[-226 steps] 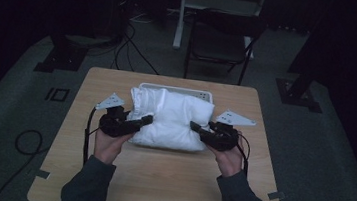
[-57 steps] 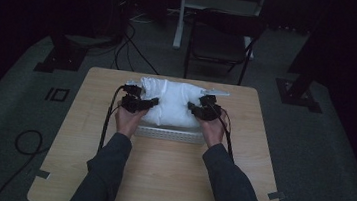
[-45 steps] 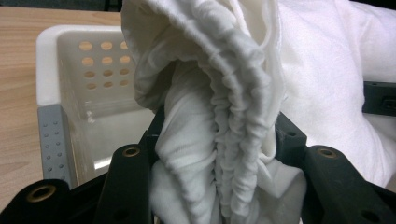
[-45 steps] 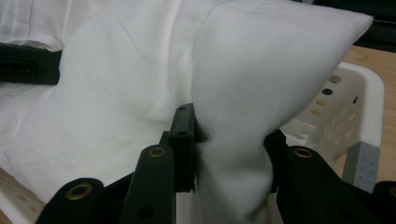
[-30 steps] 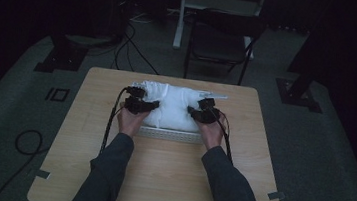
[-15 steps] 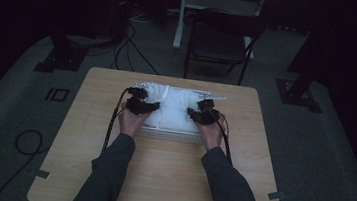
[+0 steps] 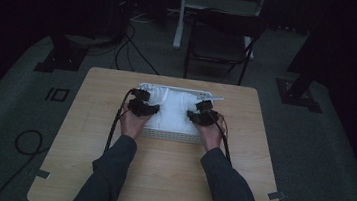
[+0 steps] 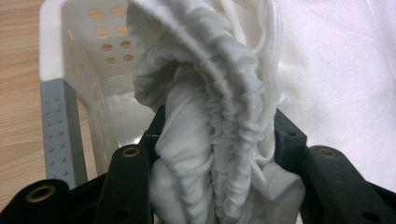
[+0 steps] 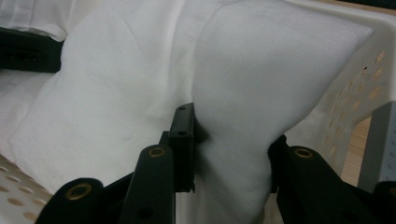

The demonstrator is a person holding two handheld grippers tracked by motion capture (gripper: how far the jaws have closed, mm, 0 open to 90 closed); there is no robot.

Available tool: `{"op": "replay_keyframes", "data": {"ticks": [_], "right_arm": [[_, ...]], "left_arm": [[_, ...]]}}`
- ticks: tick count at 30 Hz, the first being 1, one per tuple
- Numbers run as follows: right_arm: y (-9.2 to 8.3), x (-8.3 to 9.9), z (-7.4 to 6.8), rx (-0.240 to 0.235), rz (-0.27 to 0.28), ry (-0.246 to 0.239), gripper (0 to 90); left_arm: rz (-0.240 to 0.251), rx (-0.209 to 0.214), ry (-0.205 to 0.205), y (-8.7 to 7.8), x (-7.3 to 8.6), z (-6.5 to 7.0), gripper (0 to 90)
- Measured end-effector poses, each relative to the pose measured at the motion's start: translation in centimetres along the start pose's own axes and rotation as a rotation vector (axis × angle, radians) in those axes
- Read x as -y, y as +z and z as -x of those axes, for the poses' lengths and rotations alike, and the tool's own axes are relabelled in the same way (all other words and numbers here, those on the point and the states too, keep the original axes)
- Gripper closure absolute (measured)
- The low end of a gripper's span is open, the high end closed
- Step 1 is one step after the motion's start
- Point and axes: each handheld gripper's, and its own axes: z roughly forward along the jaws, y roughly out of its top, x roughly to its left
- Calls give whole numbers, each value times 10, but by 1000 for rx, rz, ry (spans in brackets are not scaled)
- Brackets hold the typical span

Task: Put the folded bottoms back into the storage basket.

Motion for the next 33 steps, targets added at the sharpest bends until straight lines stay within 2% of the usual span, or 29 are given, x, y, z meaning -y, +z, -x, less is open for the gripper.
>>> {"op": "replay_keyframes", "data": {"ticks": [5,9,15,23,27,32,33], "right_arm": [[1,1,-1,15,-17,-6,669],[3,2,0,40,-45,-13,671],[5,2,0,50,-64,-24,691],[7,3,0,63,-87,-32,689],[8,3,1,74,-94,-33,659],[5,2,3,115,-91,-47,646],[4,2,4,124,-89,-50,649]], "left_arm": [[-13,-3,-12,2,1,-1,527],[-33,-16,-4,6,3,1,518],[-49,-79,25,9,6,5,468],[-44,-81,22,7,8,4,424],[-25,-80,20,3,11,-1,397],[7,-78,19,-4,12,-5,390],[35,-103,18,-10,11,-8,391]]}}
